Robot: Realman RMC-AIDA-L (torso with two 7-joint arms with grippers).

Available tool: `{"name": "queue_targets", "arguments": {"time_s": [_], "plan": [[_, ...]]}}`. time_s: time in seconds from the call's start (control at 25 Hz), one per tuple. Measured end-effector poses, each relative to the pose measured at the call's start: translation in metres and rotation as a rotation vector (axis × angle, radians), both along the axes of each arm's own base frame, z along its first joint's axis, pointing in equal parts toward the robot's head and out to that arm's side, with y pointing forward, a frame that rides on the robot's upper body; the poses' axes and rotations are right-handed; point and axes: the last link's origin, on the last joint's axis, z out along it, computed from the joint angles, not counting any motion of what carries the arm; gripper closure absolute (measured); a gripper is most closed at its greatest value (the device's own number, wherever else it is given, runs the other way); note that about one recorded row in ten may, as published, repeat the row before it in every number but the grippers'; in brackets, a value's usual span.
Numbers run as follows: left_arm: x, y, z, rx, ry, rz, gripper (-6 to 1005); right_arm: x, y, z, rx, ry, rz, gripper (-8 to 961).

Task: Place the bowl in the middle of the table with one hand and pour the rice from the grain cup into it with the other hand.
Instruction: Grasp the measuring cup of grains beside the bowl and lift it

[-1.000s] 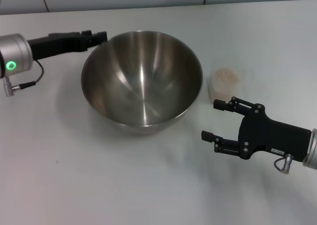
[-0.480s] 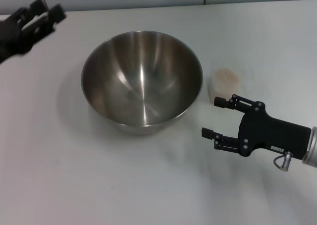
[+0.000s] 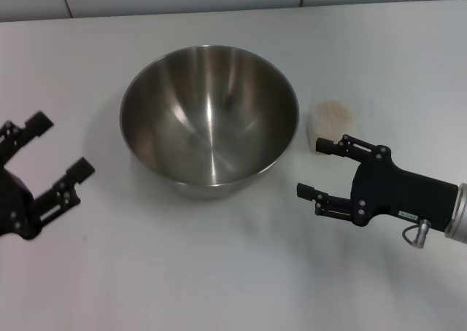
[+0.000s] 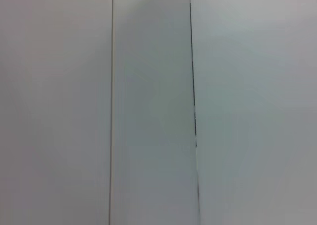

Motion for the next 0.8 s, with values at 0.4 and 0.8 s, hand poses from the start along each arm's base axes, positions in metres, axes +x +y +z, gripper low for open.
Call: {"name": "queue_targets", "arguments": {"time_s": [0.4,0.8], "plan": [[-0.021,-0.016,-0.03,-0.039,0.111,0.085,191,0.0,-0.001,-0.001,-0.002,0.004,-0.002,172],[-0.028,-0.015,-0.043,-0.085,0.137,0.147,191,0.002,-0.004,-0.001,-0.003,0.006,-0.012,173]]}}
